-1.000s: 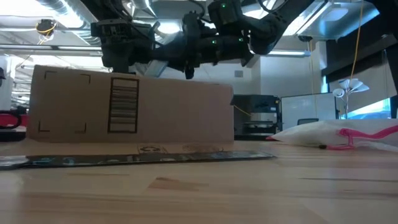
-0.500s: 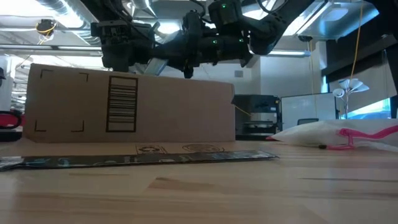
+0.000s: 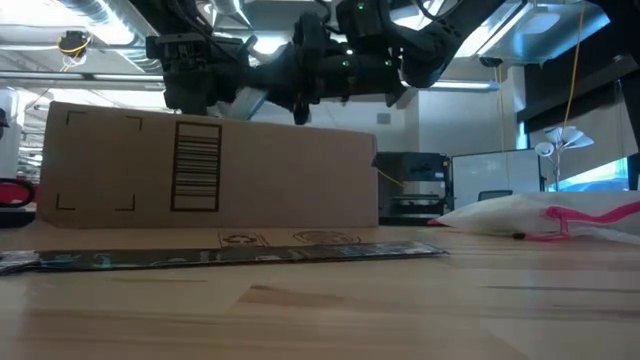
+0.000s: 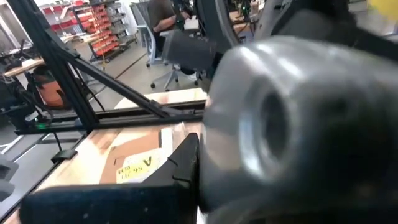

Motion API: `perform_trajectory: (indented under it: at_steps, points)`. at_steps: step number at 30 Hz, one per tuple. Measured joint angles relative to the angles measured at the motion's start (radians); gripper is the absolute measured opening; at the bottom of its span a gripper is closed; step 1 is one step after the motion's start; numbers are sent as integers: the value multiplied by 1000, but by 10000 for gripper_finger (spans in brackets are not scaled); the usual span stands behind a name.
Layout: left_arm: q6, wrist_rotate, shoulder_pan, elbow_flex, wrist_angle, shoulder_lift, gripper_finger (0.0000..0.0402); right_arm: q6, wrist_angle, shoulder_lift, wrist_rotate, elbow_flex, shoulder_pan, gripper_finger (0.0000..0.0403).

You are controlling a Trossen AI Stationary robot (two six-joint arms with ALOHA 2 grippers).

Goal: Unpack boxes
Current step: Break down the cardboard box with the gray cutter until it is fully flat

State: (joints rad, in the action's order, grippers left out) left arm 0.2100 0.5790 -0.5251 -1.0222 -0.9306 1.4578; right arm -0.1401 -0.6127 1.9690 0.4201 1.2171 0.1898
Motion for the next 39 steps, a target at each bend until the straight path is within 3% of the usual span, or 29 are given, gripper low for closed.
perform_trajectory:
  at_steps: [12, 24, 32, 39]
  points:
    - [8, -7, 0, 0, 0, 0, 191, 60, 75, -1, 1, 0, 1, 69]
    - [95, -155, 46, 0, -18, -1, 191, 75, 106, -4, 7, 0, 4, 69]
    - [108, -152, 58, 65, 22, -6, 191, 223, 367, -88, -1, 4, 16, 69]
    - [97, -165, 79, 76, 92, -5, 191, 292, 494, -153, 1, 1, 62, 69]
